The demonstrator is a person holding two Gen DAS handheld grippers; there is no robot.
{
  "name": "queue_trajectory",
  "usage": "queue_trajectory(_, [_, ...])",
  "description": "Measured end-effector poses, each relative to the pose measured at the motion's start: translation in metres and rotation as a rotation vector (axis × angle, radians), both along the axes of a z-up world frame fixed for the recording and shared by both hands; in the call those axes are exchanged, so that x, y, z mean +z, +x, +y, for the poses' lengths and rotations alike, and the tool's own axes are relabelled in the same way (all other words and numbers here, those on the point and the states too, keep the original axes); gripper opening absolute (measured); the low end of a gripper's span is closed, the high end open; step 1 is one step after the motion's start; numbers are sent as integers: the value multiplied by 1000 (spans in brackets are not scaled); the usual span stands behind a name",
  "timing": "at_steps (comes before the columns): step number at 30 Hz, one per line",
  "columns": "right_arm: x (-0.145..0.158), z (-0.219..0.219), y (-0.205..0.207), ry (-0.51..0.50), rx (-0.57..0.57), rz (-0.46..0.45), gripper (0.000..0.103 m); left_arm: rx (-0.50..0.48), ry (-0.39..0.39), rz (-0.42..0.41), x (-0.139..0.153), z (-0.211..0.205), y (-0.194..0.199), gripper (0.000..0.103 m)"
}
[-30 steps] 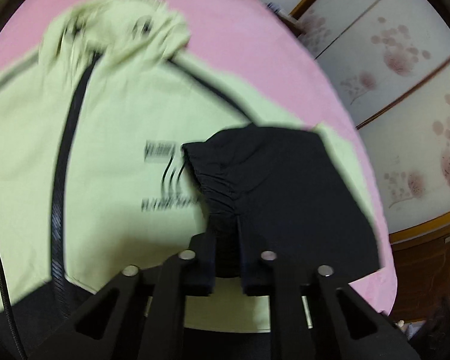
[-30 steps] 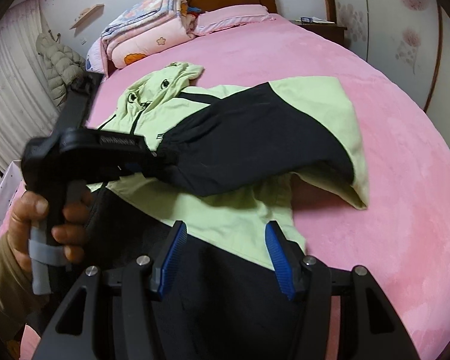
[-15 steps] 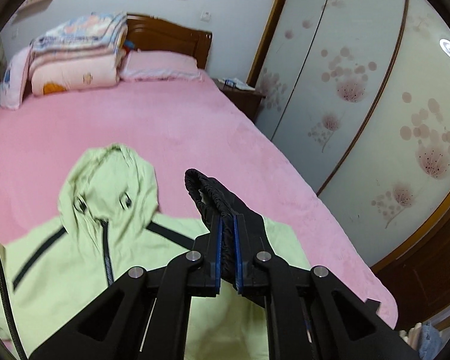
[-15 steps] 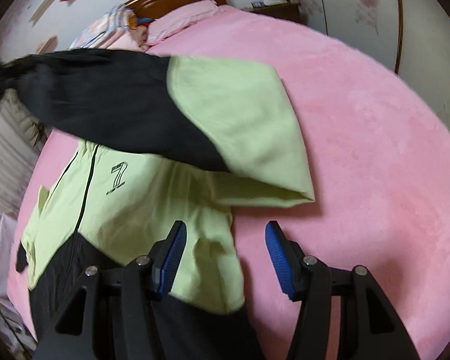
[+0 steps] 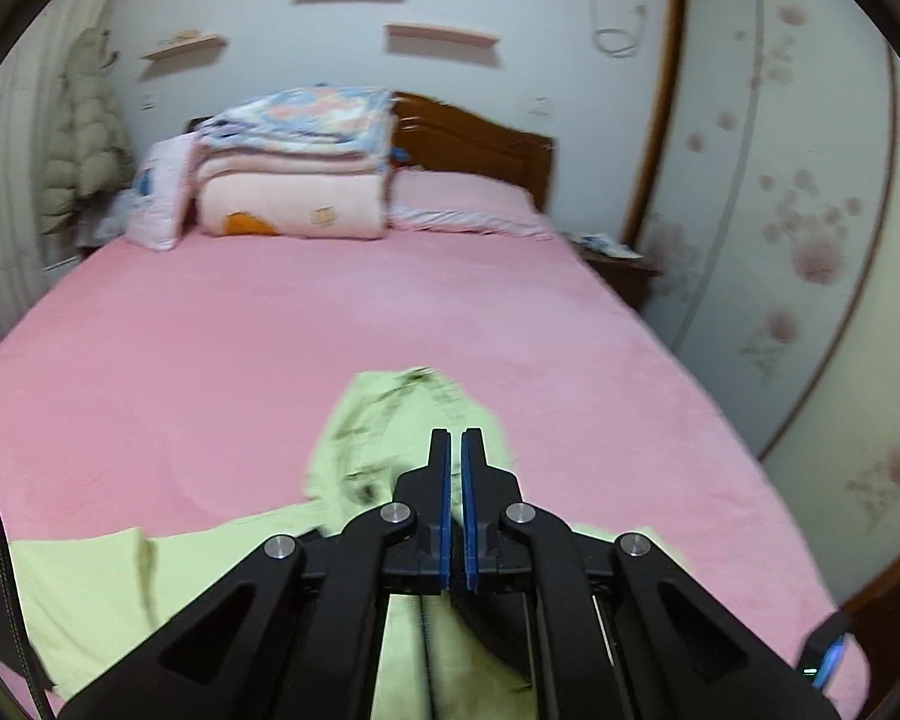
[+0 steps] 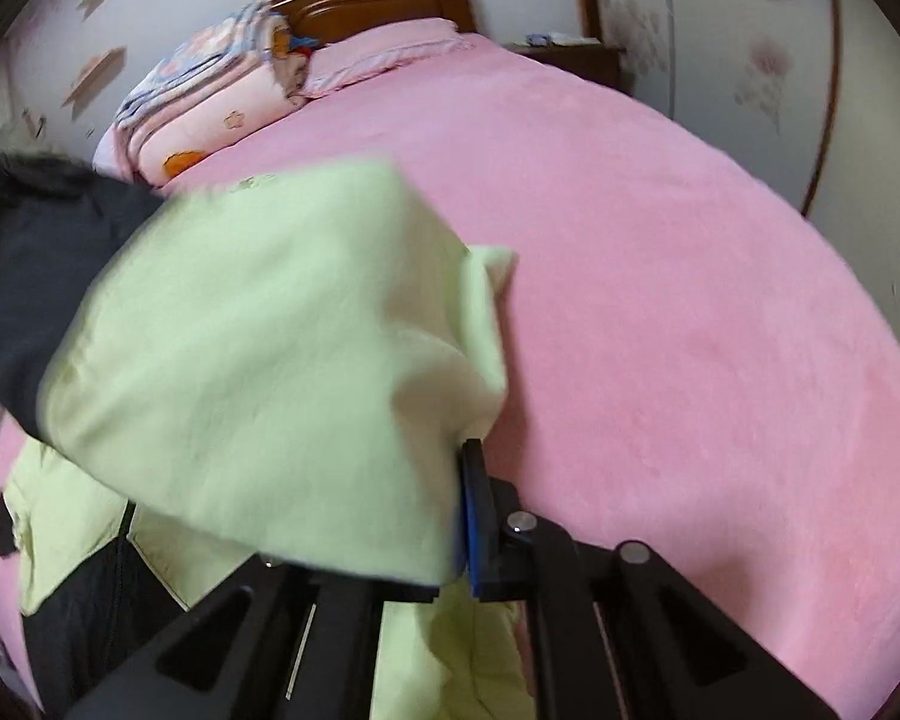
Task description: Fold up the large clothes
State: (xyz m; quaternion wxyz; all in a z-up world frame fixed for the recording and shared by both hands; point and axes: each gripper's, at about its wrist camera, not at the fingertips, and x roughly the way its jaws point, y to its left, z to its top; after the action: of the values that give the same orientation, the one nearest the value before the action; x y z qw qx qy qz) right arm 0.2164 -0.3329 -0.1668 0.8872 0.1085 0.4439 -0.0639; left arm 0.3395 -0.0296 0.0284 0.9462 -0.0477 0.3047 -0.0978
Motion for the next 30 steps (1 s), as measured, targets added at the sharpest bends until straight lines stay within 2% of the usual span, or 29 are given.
queue_trajectory(4, [-8, 30, 3, -158, 55, 47, 6, 68, 59, 90, -56, 37, 6, 1])
queue_trajectory(6, [-14, 42, 7, -240, 69, 77, 7, 94, 76, 162, -92, 54, 8, 1])
queue_trajectory(7, [-18, 47, 8, -287, 74, 94, 9, 96, 70, 193, -105, 59, 9, 1])
queue_trajectory(10, [-23, 50, 3, -349, 77, 108, 12, 59, -30, 359, -156, 79, 11, 2])
queue_trajectory(13, [-23, 48, -3, -346, 84, 113, 22, 13, -135, 486, -190, 84, 8, 13])
queue_trajectory(15, [-23, 48, -6, -343, 85, 115, 23, -5, -166, 515, -203, 82, 3, 23])
queue_trajectory(18, [-25, 50, -8, -348, 88, 119, 23, -44, -176, 539, -215, 76, -1, 36])
queue_trajectory(20, [-27, 51, -6, -348, 89, 121, 23, -63, -158, 558, -219, 65, -2, 50])
queue_trajectory(21, [-27, 51, -7, -349, 89, 122, 23, -72, -139, 569, -223, 61, -2, 51])
queue_trajectory(25, [-27, 52, -7, -349, 89, 123, 23, -86, -81, 595, -238, 47, 3, 49])
queue_trajectory(26, [-28, 52, -7, -346, 89, 123, 23, -80, -45, 584, -241, 41, 5, 30])
queue_trajectory(27, [-28, 52, -7, -342, 88, 124, 23, -65, 15, 574, -241, 37, 5, 22])
queue_trajectory(28, [-28, 51, -6, -337, 85, 124, 23, -66, 31, 575, -240, 35, 5, 20])
queue_trajectory(29, [-29, 51, -5, -334, 84, 124, 23, -59, 33, 565, -237, 35, 5, 10])
queue_trajectory(30, [-29, 50, -5, -327, 83, 125, 23, -57, 35, 546, -230, 36, 3, 8])
